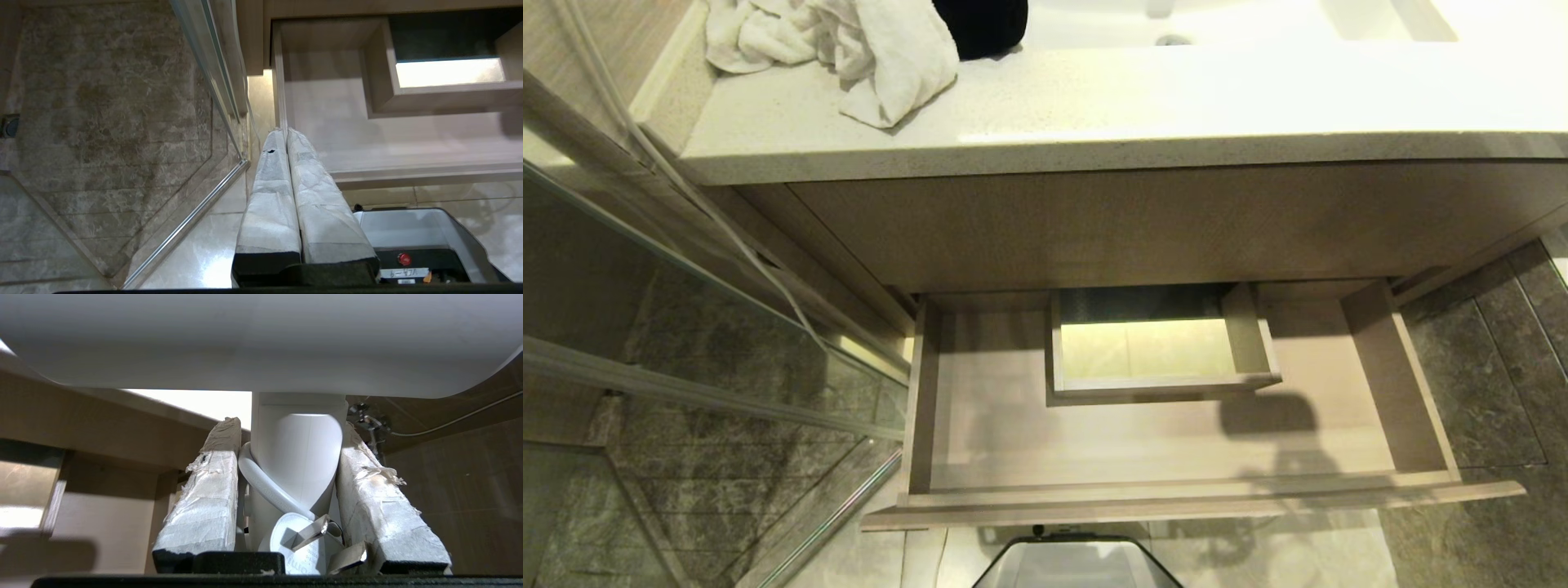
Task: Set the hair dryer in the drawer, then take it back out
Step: Place it on the countertop
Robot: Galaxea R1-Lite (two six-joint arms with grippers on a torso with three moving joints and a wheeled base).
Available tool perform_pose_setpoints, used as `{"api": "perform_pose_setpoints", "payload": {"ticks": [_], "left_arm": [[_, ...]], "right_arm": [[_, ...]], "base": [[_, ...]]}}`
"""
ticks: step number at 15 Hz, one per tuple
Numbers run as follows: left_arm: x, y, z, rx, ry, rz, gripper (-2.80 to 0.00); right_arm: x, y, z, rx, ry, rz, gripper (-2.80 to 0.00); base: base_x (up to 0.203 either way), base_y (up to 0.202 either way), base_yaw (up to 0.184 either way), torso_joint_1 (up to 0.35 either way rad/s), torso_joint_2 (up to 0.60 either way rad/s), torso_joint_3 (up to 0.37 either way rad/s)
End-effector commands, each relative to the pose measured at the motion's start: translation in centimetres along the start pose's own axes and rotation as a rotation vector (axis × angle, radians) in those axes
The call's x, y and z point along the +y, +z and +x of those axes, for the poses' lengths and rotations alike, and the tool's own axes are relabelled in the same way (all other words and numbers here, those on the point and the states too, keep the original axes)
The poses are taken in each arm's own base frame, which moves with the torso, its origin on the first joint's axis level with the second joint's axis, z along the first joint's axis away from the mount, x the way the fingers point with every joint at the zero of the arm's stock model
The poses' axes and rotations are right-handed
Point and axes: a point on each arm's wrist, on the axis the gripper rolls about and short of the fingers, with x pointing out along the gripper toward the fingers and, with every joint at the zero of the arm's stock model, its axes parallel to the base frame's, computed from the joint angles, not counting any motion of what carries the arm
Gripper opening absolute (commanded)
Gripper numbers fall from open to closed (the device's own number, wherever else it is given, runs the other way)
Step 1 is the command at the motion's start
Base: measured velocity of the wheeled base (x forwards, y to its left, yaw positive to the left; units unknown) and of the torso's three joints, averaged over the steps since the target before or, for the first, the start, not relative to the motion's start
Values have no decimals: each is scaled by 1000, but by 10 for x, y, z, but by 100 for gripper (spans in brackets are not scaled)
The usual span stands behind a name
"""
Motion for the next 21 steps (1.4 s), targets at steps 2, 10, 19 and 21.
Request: {"api": "perform_pose_setpoints", "payload": {"ticks": [2,10,19,21], "left_arm": [[0,0,0,0,0,-1,-280],[0,0,0,-1,1,-1,-280],[0,0,0,-1,-1,-1,-280],[0,0,0,-1,1,-1,-280]], "right_arm": [[-4,-2,17,19,2,-3,-280],[-16,0,55,28,1,-8,-280],[-33,-59,204,245,124,-68,-280],[-22,-86,219,336,199,-77,-280]], "base": [[0,0,0,199,-394,-185],[0,0,0,270,-44,215],[0,0,0,87,-16,70],[0,0,0,0,0,0]]}}
